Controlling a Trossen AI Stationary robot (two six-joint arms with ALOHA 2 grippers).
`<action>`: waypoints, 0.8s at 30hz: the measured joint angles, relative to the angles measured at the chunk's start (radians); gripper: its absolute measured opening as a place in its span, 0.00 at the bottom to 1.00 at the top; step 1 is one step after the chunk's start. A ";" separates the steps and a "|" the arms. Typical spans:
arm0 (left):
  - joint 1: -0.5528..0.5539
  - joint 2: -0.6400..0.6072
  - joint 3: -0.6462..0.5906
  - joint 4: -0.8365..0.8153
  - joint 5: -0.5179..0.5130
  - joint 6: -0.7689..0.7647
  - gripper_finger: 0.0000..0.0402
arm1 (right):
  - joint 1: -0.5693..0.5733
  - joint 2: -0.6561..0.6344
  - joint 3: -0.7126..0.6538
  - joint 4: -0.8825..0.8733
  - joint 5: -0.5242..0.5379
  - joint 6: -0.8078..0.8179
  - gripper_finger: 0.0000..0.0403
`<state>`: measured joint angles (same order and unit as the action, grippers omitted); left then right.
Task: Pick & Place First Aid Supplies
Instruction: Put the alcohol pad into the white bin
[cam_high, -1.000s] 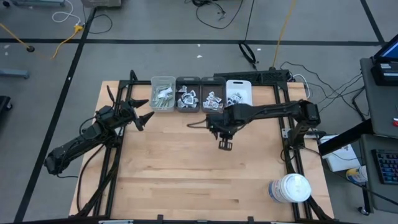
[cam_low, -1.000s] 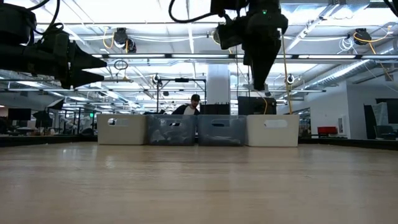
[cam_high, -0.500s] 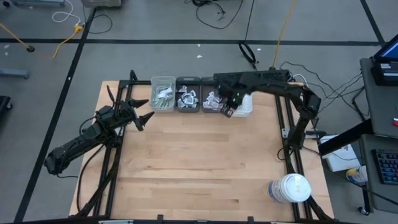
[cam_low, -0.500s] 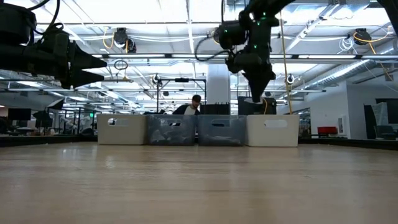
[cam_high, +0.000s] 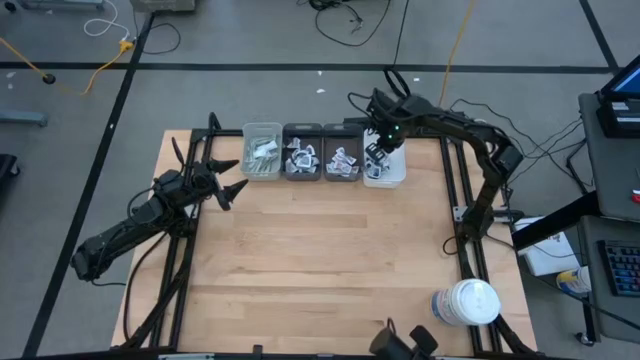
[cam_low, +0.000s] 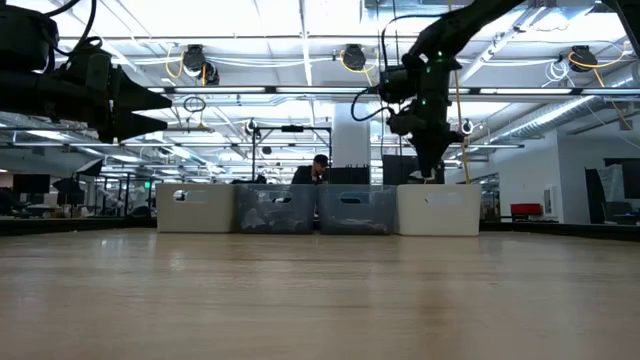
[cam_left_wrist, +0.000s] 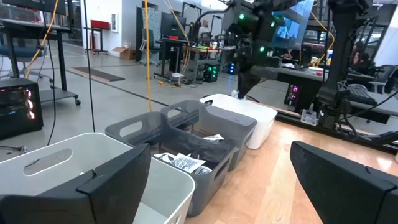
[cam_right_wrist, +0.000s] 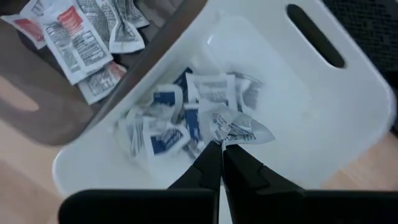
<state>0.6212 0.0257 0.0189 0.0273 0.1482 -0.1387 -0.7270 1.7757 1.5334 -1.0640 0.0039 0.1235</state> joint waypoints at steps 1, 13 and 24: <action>0.000 0.000 0.000 0.000 0.000 0.000 0.98 | -0.003 0.002 -0.017 0.027 -0.001 -0.002 0.00; 0.000 0.000 0.000 0.000 0.000 0.000 0.98 | -0.010 0.022 -0.200 0.271 -0.001 0.025 0.00; 0.000 0.000 0.000 0.000 0.000 0.000 0.98 | -0.008 0.022 -0.240 0.362 -0.007 0.048 0.19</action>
<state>0.6210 0.0259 0.0189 0.0273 0.1479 -0.1387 -0.7352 1.7977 1.2936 -0.7021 -0.0028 0.1712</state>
